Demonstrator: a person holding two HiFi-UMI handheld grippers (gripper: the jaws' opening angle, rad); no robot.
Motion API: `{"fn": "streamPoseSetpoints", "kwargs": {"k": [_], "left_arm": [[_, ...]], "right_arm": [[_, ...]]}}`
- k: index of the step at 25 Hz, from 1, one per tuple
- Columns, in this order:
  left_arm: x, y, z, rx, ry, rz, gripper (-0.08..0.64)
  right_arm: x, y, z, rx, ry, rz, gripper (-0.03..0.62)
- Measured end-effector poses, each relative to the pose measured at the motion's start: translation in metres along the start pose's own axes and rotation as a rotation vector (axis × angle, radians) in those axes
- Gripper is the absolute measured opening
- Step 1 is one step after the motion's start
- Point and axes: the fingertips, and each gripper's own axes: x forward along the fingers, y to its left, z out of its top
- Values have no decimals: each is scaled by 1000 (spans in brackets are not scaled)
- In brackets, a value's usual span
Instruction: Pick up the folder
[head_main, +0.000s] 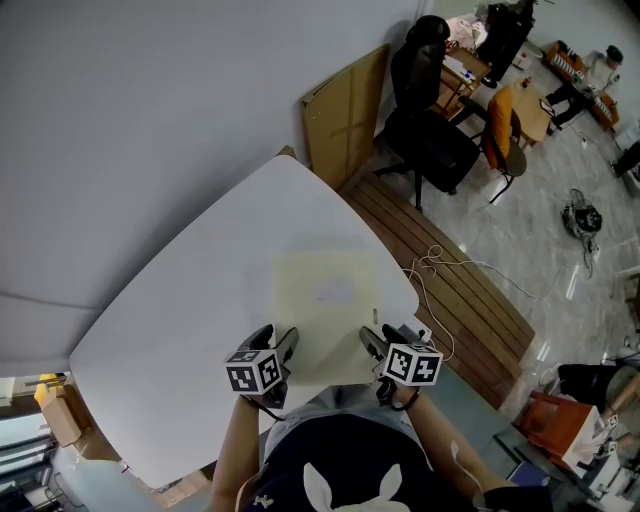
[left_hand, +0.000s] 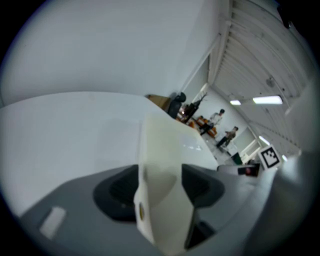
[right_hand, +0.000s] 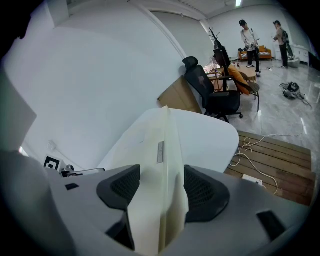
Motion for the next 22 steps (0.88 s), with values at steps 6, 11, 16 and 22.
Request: {"fn": "streamPoseSetpoints", "kwargs": {"k": [6, 11, 16, 22], "left_arm": [[1, 0, -7, -20, 13, -7, 258], [4, 0, -8, -27, 23, -11, 258], [7, 2, -9, -20, 43, 5, 261], [11, 9, -13, -59, 68, 7, 308]], "right_arm": [[0, -1, -3, 45, -4, 19, 245], [1, -3, -5, 94, -14, 34, 250], [5, -5, -8, 160, -6, 62, 252], [8, -7, -8, 180, 7, 77, 259]]}}
